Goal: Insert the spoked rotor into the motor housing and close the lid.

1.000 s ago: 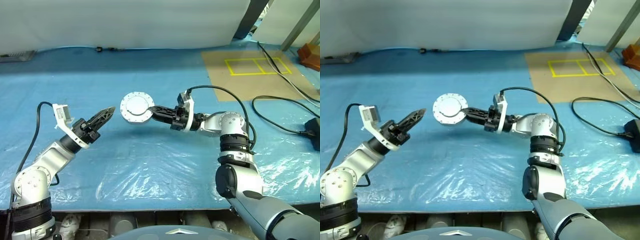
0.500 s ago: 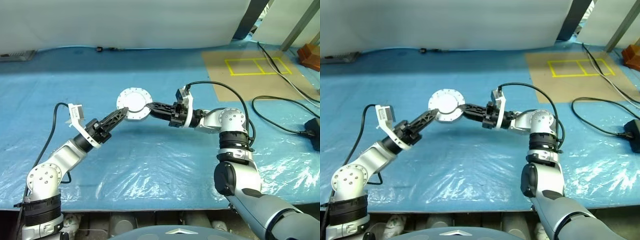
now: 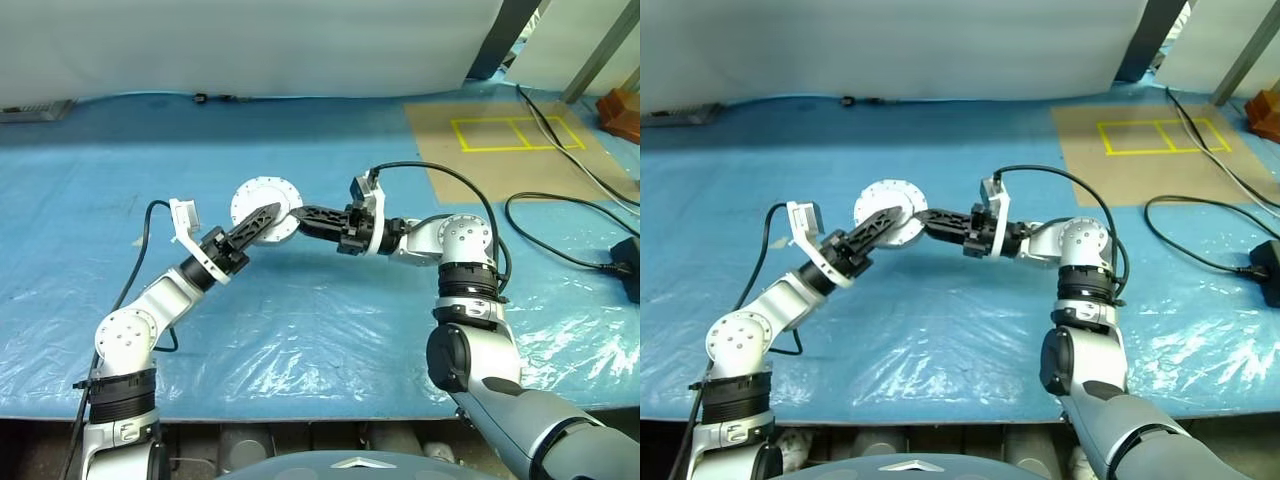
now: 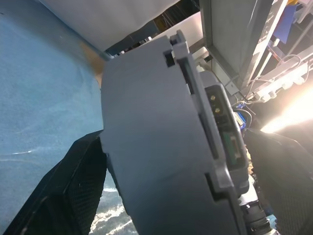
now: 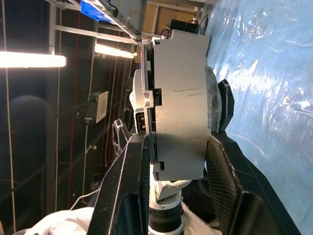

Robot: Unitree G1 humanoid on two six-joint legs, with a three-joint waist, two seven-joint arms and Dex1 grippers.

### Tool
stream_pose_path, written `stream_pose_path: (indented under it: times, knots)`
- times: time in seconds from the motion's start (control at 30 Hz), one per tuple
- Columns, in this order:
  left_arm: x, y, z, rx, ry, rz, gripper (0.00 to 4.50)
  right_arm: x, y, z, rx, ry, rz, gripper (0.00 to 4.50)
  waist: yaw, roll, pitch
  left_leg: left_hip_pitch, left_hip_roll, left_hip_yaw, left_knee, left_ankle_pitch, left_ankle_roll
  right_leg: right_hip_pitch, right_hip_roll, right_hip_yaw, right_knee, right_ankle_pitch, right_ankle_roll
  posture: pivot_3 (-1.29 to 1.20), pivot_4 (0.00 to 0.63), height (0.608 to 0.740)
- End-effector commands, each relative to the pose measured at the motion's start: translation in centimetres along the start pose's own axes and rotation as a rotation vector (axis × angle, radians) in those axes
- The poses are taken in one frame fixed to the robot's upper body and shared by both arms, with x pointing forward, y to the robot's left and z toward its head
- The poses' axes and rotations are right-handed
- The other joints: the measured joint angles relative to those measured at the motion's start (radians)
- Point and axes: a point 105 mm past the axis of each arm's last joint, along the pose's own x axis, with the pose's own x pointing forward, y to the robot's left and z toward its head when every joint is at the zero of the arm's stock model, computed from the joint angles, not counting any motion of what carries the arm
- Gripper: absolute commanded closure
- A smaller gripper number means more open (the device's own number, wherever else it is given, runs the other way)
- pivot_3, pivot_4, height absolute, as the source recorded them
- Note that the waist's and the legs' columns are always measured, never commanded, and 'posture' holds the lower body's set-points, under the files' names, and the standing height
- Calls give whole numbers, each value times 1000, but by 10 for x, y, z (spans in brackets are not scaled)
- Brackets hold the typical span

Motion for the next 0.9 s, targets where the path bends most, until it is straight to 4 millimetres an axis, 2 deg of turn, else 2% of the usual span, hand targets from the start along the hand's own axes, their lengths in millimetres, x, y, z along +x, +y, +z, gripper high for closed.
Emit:
stream_pose_path:
  times: [0.03,0.1,0.23,0.27,0.4,0.47,0.6,0.8,0.9]
  knots:
    - [5,-6,2,28,-10,-19,19,1,19,3,-47,-7,84,3238,1,0,0,0,0,0,0,1,2,0,0,0,0,0,0,0,150,740]
    - [7,-8,1,26,-9,-28,193,2,18,3,-45,-9,82,3238,1,0,0,0,0,0,0,1,2,0,0,0,0,0,0,0,150,740]
    - [13,-9,-2,24,-2,-19,1235,2,17,3,-42,-11,75,3238,1,0,0,0,0,0,0,1,2,0,0,0,0,0,0,0,150,740]
    - [15,-10,0,4,-25,-24,1235,2,16,3,-41,-10,74,3238,3,0,0,0,0,0,1,1,2,0,0,0,0,0,0,0,150,740]
    - [18,-13,5,-34,-51,-48,1739,3,16,2,-38,-6,73,3238,5,0,0,0,0,0,1,1,2,1,0,0,1,0,0,0,150,740]
    - [19,-10,4,-44,-46,-29,1786,3,16,2,-38,-5,73,3238,7,0,0,0,0,0,1,1,2,1,0,0,1,0,0,0,150,740]
    - [21,-18,10,-75,-84,-69,1793,3,13,0,-75,-7,39,3238,11,0,0,0,0,0,2,1,2,1,0,0,1,0,0,0,150,740]
    - [24,-13,7,-56,-65,-20,1840,4,10,1,-158,-29,-3,3238,12,-1,0,0,0,-1,2,1,2,2,0,0,1,0,0,0,150,740]
    - [25,-12,9,-54,-79,-6,1840,4,9,1,-159,-26,-3,2248,12,-1,0,1,0,-1,2,1,2,2,0,0,1,0,0,0,150,740]
